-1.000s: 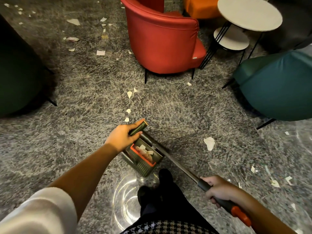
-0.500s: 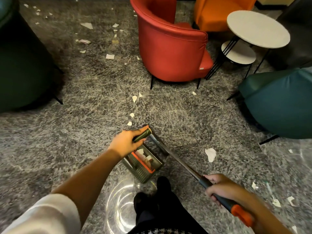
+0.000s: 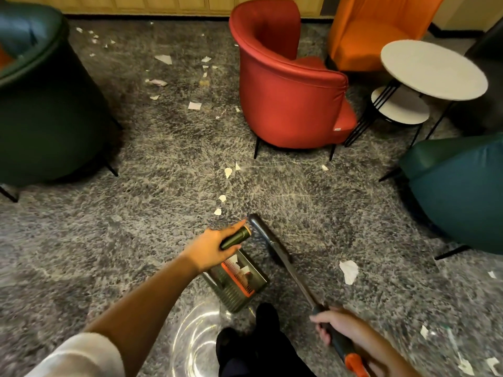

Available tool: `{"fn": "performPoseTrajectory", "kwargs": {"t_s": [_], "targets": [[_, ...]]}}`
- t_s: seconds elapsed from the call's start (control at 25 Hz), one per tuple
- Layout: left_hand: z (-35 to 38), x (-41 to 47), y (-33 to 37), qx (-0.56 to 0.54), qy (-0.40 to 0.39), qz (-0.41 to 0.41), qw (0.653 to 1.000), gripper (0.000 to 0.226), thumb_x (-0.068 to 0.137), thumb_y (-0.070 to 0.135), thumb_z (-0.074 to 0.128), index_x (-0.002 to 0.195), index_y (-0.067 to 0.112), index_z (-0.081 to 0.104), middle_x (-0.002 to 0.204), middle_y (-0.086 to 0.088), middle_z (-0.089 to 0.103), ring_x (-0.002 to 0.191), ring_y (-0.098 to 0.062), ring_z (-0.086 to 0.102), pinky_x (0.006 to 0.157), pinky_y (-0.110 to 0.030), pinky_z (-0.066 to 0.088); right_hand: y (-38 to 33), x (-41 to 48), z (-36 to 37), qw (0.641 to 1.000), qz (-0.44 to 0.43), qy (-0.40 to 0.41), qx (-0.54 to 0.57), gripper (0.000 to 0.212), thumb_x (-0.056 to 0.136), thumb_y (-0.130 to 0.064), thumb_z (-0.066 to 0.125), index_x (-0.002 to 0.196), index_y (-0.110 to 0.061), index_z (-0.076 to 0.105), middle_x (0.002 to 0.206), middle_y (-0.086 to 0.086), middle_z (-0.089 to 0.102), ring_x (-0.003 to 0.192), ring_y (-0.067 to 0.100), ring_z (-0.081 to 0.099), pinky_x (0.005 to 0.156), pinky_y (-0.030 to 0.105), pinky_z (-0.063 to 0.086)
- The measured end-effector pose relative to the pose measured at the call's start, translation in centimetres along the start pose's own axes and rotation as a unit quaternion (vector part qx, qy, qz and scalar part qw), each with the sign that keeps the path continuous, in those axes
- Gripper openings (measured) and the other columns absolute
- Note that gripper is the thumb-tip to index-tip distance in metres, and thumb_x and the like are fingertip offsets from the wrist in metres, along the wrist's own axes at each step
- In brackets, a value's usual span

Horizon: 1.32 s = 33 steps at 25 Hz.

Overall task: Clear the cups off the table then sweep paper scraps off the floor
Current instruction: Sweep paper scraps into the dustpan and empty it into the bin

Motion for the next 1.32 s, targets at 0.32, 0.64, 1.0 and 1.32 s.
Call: {"fn": "performPoseTrajectory", "kwargs": {"t_s": [0.32, 0.64, 1.0, 1.32], "targets": [[0.9, -1.7, -0.2, -0.105, 0.052, -0.035, 0.992, 0.053, 0.092, 0.025, 0.060, 0.142, 0.022, 0.041, 0.106, -0.003, 0.066, 0.082, -0.011, 0.063, 0.074, -0.015, 0.050, -3.6, -1.9, -0.8, 0.996, -0.054, -0.041, -0.051, 0.034, 0.087, 0.007, 0.046, 0.054, -0.001, 0.044, 0.039, 0.009, 0.043, 0.029, 0.010, 0.043, 0.035, 0.016, 0.038], [-4.0, -11.1, -6.3, -0.169, 0.267, -0.173, 0.933, 0.059, 0.089, 0.018, 0.064, 0.142, 0.023, 0.040, 0.100, 0.005, 0.067, 0.068, 0.019, 0.055, 0.067, -0.001, 0.040, -11.3, -5.8, 6.6, 0.982, -0.071, -0.107, -0.137, 0.030, 0.089, 0.016, 0.038, 0.069, -0.005, 0.040, 0.050, 0.008, 0.035, 0.023, 0.010, 0.034, 0.029, 0.009, 0.030], [-6.3, -36.0, -11.1, -0.208, 0.556, -0.328, 0.735, 0.059, 0.088, 0.016, 0.065, 0.141, 0.026, 0.042, 0.106, 0.015, 0.062, 0.079, 0.030, 0.050, 0.069, 0.006, 0.035, -14.8, -8.2, 29.9, 0.874, -0.124, -0.230, -0.410, 0.027, 0.090, 0.017, 0.037, 0.081, -0.008, 0.036, 0.059, 0.009, 0.032, 0.021, 0.008, 0.035, 0.027, 0.011, 0.031], [-2.0, -65.4, -12.8, -0.198, 0.728, -0.444, 0.483, 0.056, 0.088, 0.012, 0.065, 0.140, 0.013, 0.045, 0.110, -0.015, 0.068, 0.089, -0.028, 0.066, 0.071, -0.025, 0.043, 0.2, -14.3, 54.9, 0.708, -0.177, -0.325, -0.601, 0.024, 0.088, 0.015, 0.041, 0.099, -0.006, 0.044, 0.055, 0.008, 0.036, 0.024, 0.006, 0.037, 0.028, 0.012, 0.031]]}}
Point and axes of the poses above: each hand's wrist, its own x-axis towards the middle knuckle, its own z-axis out of the palm, y = z × x, the point moved 10 cm from there along x, towards the middle knuckle
